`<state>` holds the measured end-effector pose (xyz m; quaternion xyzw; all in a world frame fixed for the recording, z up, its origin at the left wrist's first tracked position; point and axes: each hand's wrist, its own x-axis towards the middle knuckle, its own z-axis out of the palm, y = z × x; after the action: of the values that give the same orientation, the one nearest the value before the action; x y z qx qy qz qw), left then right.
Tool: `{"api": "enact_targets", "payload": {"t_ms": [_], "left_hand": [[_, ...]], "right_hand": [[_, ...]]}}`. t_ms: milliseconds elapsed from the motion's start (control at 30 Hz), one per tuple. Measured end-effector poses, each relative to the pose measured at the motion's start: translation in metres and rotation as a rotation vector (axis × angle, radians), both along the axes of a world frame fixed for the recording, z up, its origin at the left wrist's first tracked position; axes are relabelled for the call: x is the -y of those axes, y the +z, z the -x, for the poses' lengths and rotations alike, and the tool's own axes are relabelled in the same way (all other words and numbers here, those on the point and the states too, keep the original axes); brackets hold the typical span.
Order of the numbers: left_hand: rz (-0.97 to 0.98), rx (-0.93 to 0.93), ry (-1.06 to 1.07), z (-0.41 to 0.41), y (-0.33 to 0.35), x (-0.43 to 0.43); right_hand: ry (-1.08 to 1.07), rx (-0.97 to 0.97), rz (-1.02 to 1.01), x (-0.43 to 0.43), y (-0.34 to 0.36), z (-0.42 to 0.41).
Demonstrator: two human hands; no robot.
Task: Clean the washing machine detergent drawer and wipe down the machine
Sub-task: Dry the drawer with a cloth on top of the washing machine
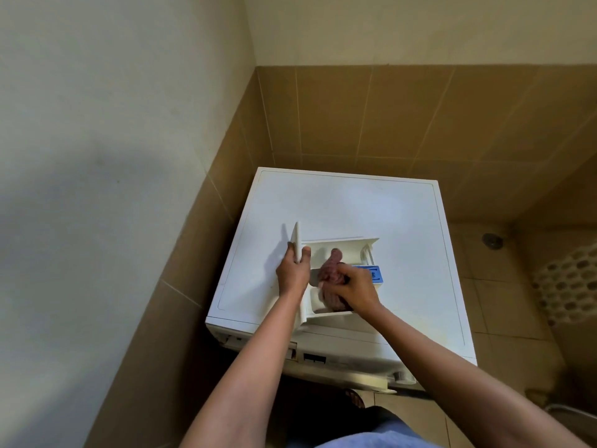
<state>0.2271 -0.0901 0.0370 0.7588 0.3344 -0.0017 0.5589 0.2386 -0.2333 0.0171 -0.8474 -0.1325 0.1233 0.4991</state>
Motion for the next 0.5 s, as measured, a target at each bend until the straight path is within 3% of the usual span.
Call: {"api": "enact_targets", "payload": {"t_ms": [100, 167, 267, 333, 400, 500], "left_hand": [[-0.007, 0.028, -0.013, 0.001, -0.002, -0.003], [-0.031, 0.035, -0.025, 0.000, -0.007, -0.005], [-0.080, 0.035, -0.042, -0.001, -0.014, -0.005], [-0.124, 0.022, -0.049, -0.003, -0.016, -0.004], [-0.147, 0.018, -0.050, -0.005, -0.016, -0.005], [-0.141, 0.032, -0.052, -0.005, -0.018, -0.005]], "right_hand": [[-0.442, -0.008, -0.302, 0.011, 0.014, -0.004], [-0.514, 0.003, -0.283, 0.019, 0.024, -0.011], [-0.192, -0.093, -0.004, 0.014, 0.021, -0.021], [0.108, 0.042, 0.354, -0.001, 0.010, -0.024], [0.270, 0.148, 0.618, -0.017, 0.005, -0.035], [0.434, -0.025, 0.816, -0.044, 0.013, -0.057]]}}
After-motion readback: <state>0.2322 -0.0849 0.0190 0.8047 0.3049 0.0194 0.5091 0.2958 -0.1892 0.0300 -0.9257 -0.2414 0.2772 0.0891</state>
